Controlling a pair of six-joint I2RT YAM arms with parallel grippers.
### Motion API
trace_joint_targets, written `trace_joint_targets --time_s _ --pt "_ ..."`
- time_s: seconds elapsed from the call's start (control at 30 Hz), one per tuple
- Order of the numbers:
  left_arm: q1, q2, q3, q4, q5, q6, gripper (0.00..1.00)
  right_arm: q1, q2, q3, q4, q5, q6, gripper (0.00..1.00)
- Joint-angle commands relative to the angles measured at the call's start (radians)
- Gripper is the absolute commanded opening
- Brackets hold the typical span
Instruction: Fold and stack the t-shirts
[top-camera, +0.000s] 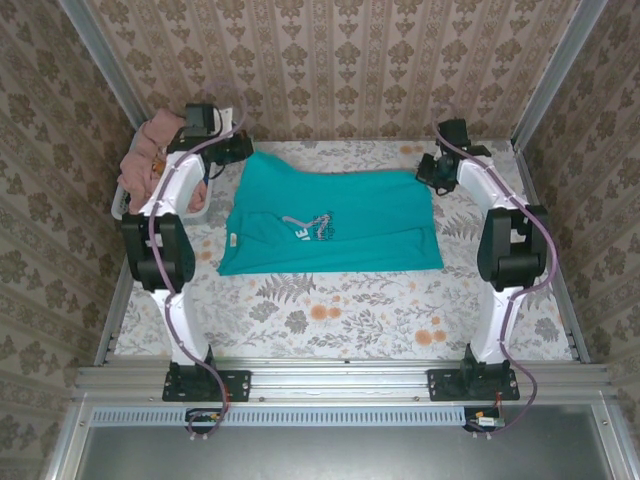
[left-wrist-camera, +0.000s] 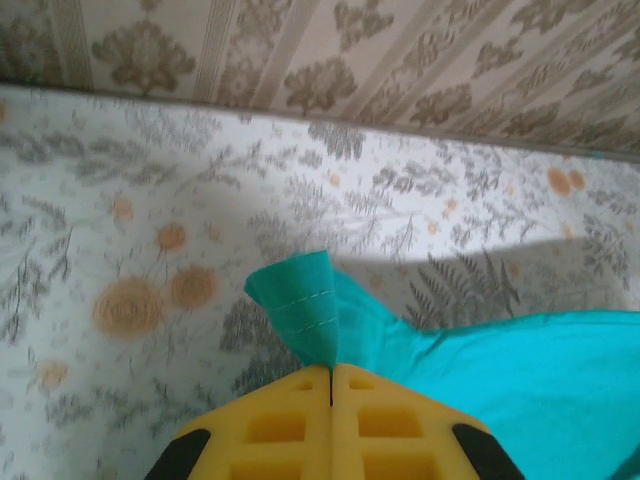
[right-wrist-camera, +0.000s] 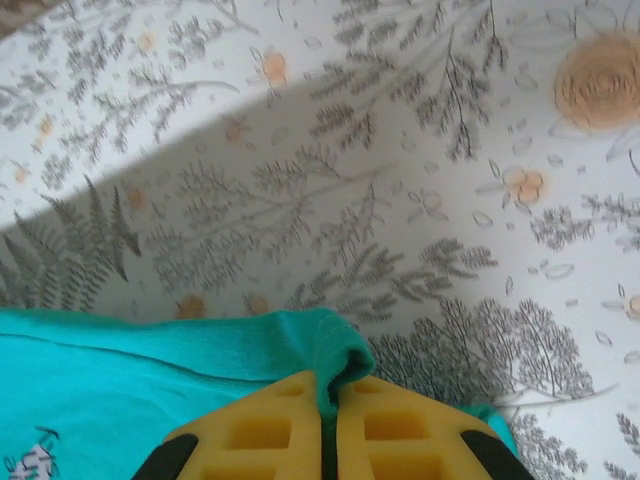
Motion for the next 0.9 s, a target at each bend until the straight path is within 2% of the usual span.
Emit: trace_joint_targets --time_s 0.0,0.27,0.33,0.47,0.57,0.67,0.8,0.87 --pt "0.001 -0.093 -0.134 0.074 -0.001 0.045 0.00 0.007 -0.070 -0.100 0.061 0.012 -0.035 0.11" --pt "0.034 -0.254 -0.408 0.165 -0.001 0.050 0.00 -0.009 -0.054 -0.135 0.092 0.048 -0.084 0.12" --pt "0.046 -0.235 -0.385 0.165 0.003 0.049 0.00 -0.019 -0.005 -0.049 0.087 0.042 -0.087 0.12" --pt "0.048 -0.124 -0.201 0.115 0.034 0.059 0.00 -0.021 0.116 0.164 0.088 0.021 -0.136 0.13" --pt "0.050 -0.092 -0.150 0.093 0.073 0.046 0.00 -0.019 0.189 0.280 -0.004 0.020 -0.147 0.13" --pt "0.048 -0.163 -0.274 0.141 0.072 0.032 0.00 -0.010 0.132 0.141 0.084 0.016 -0.162 0.16" --pt "0.035 -0.328 -0.555 0.234 0.040 0.016 0.00 -0.018 0.023 -0.111 0.192 -0.029 -0.121 0.27" --pt "0.032 -0.399 -0.684 0.255 0.012 0.009 0.00 -0.033 -0.017 -0.195 0.220 -0.073 -0.080 0.28"
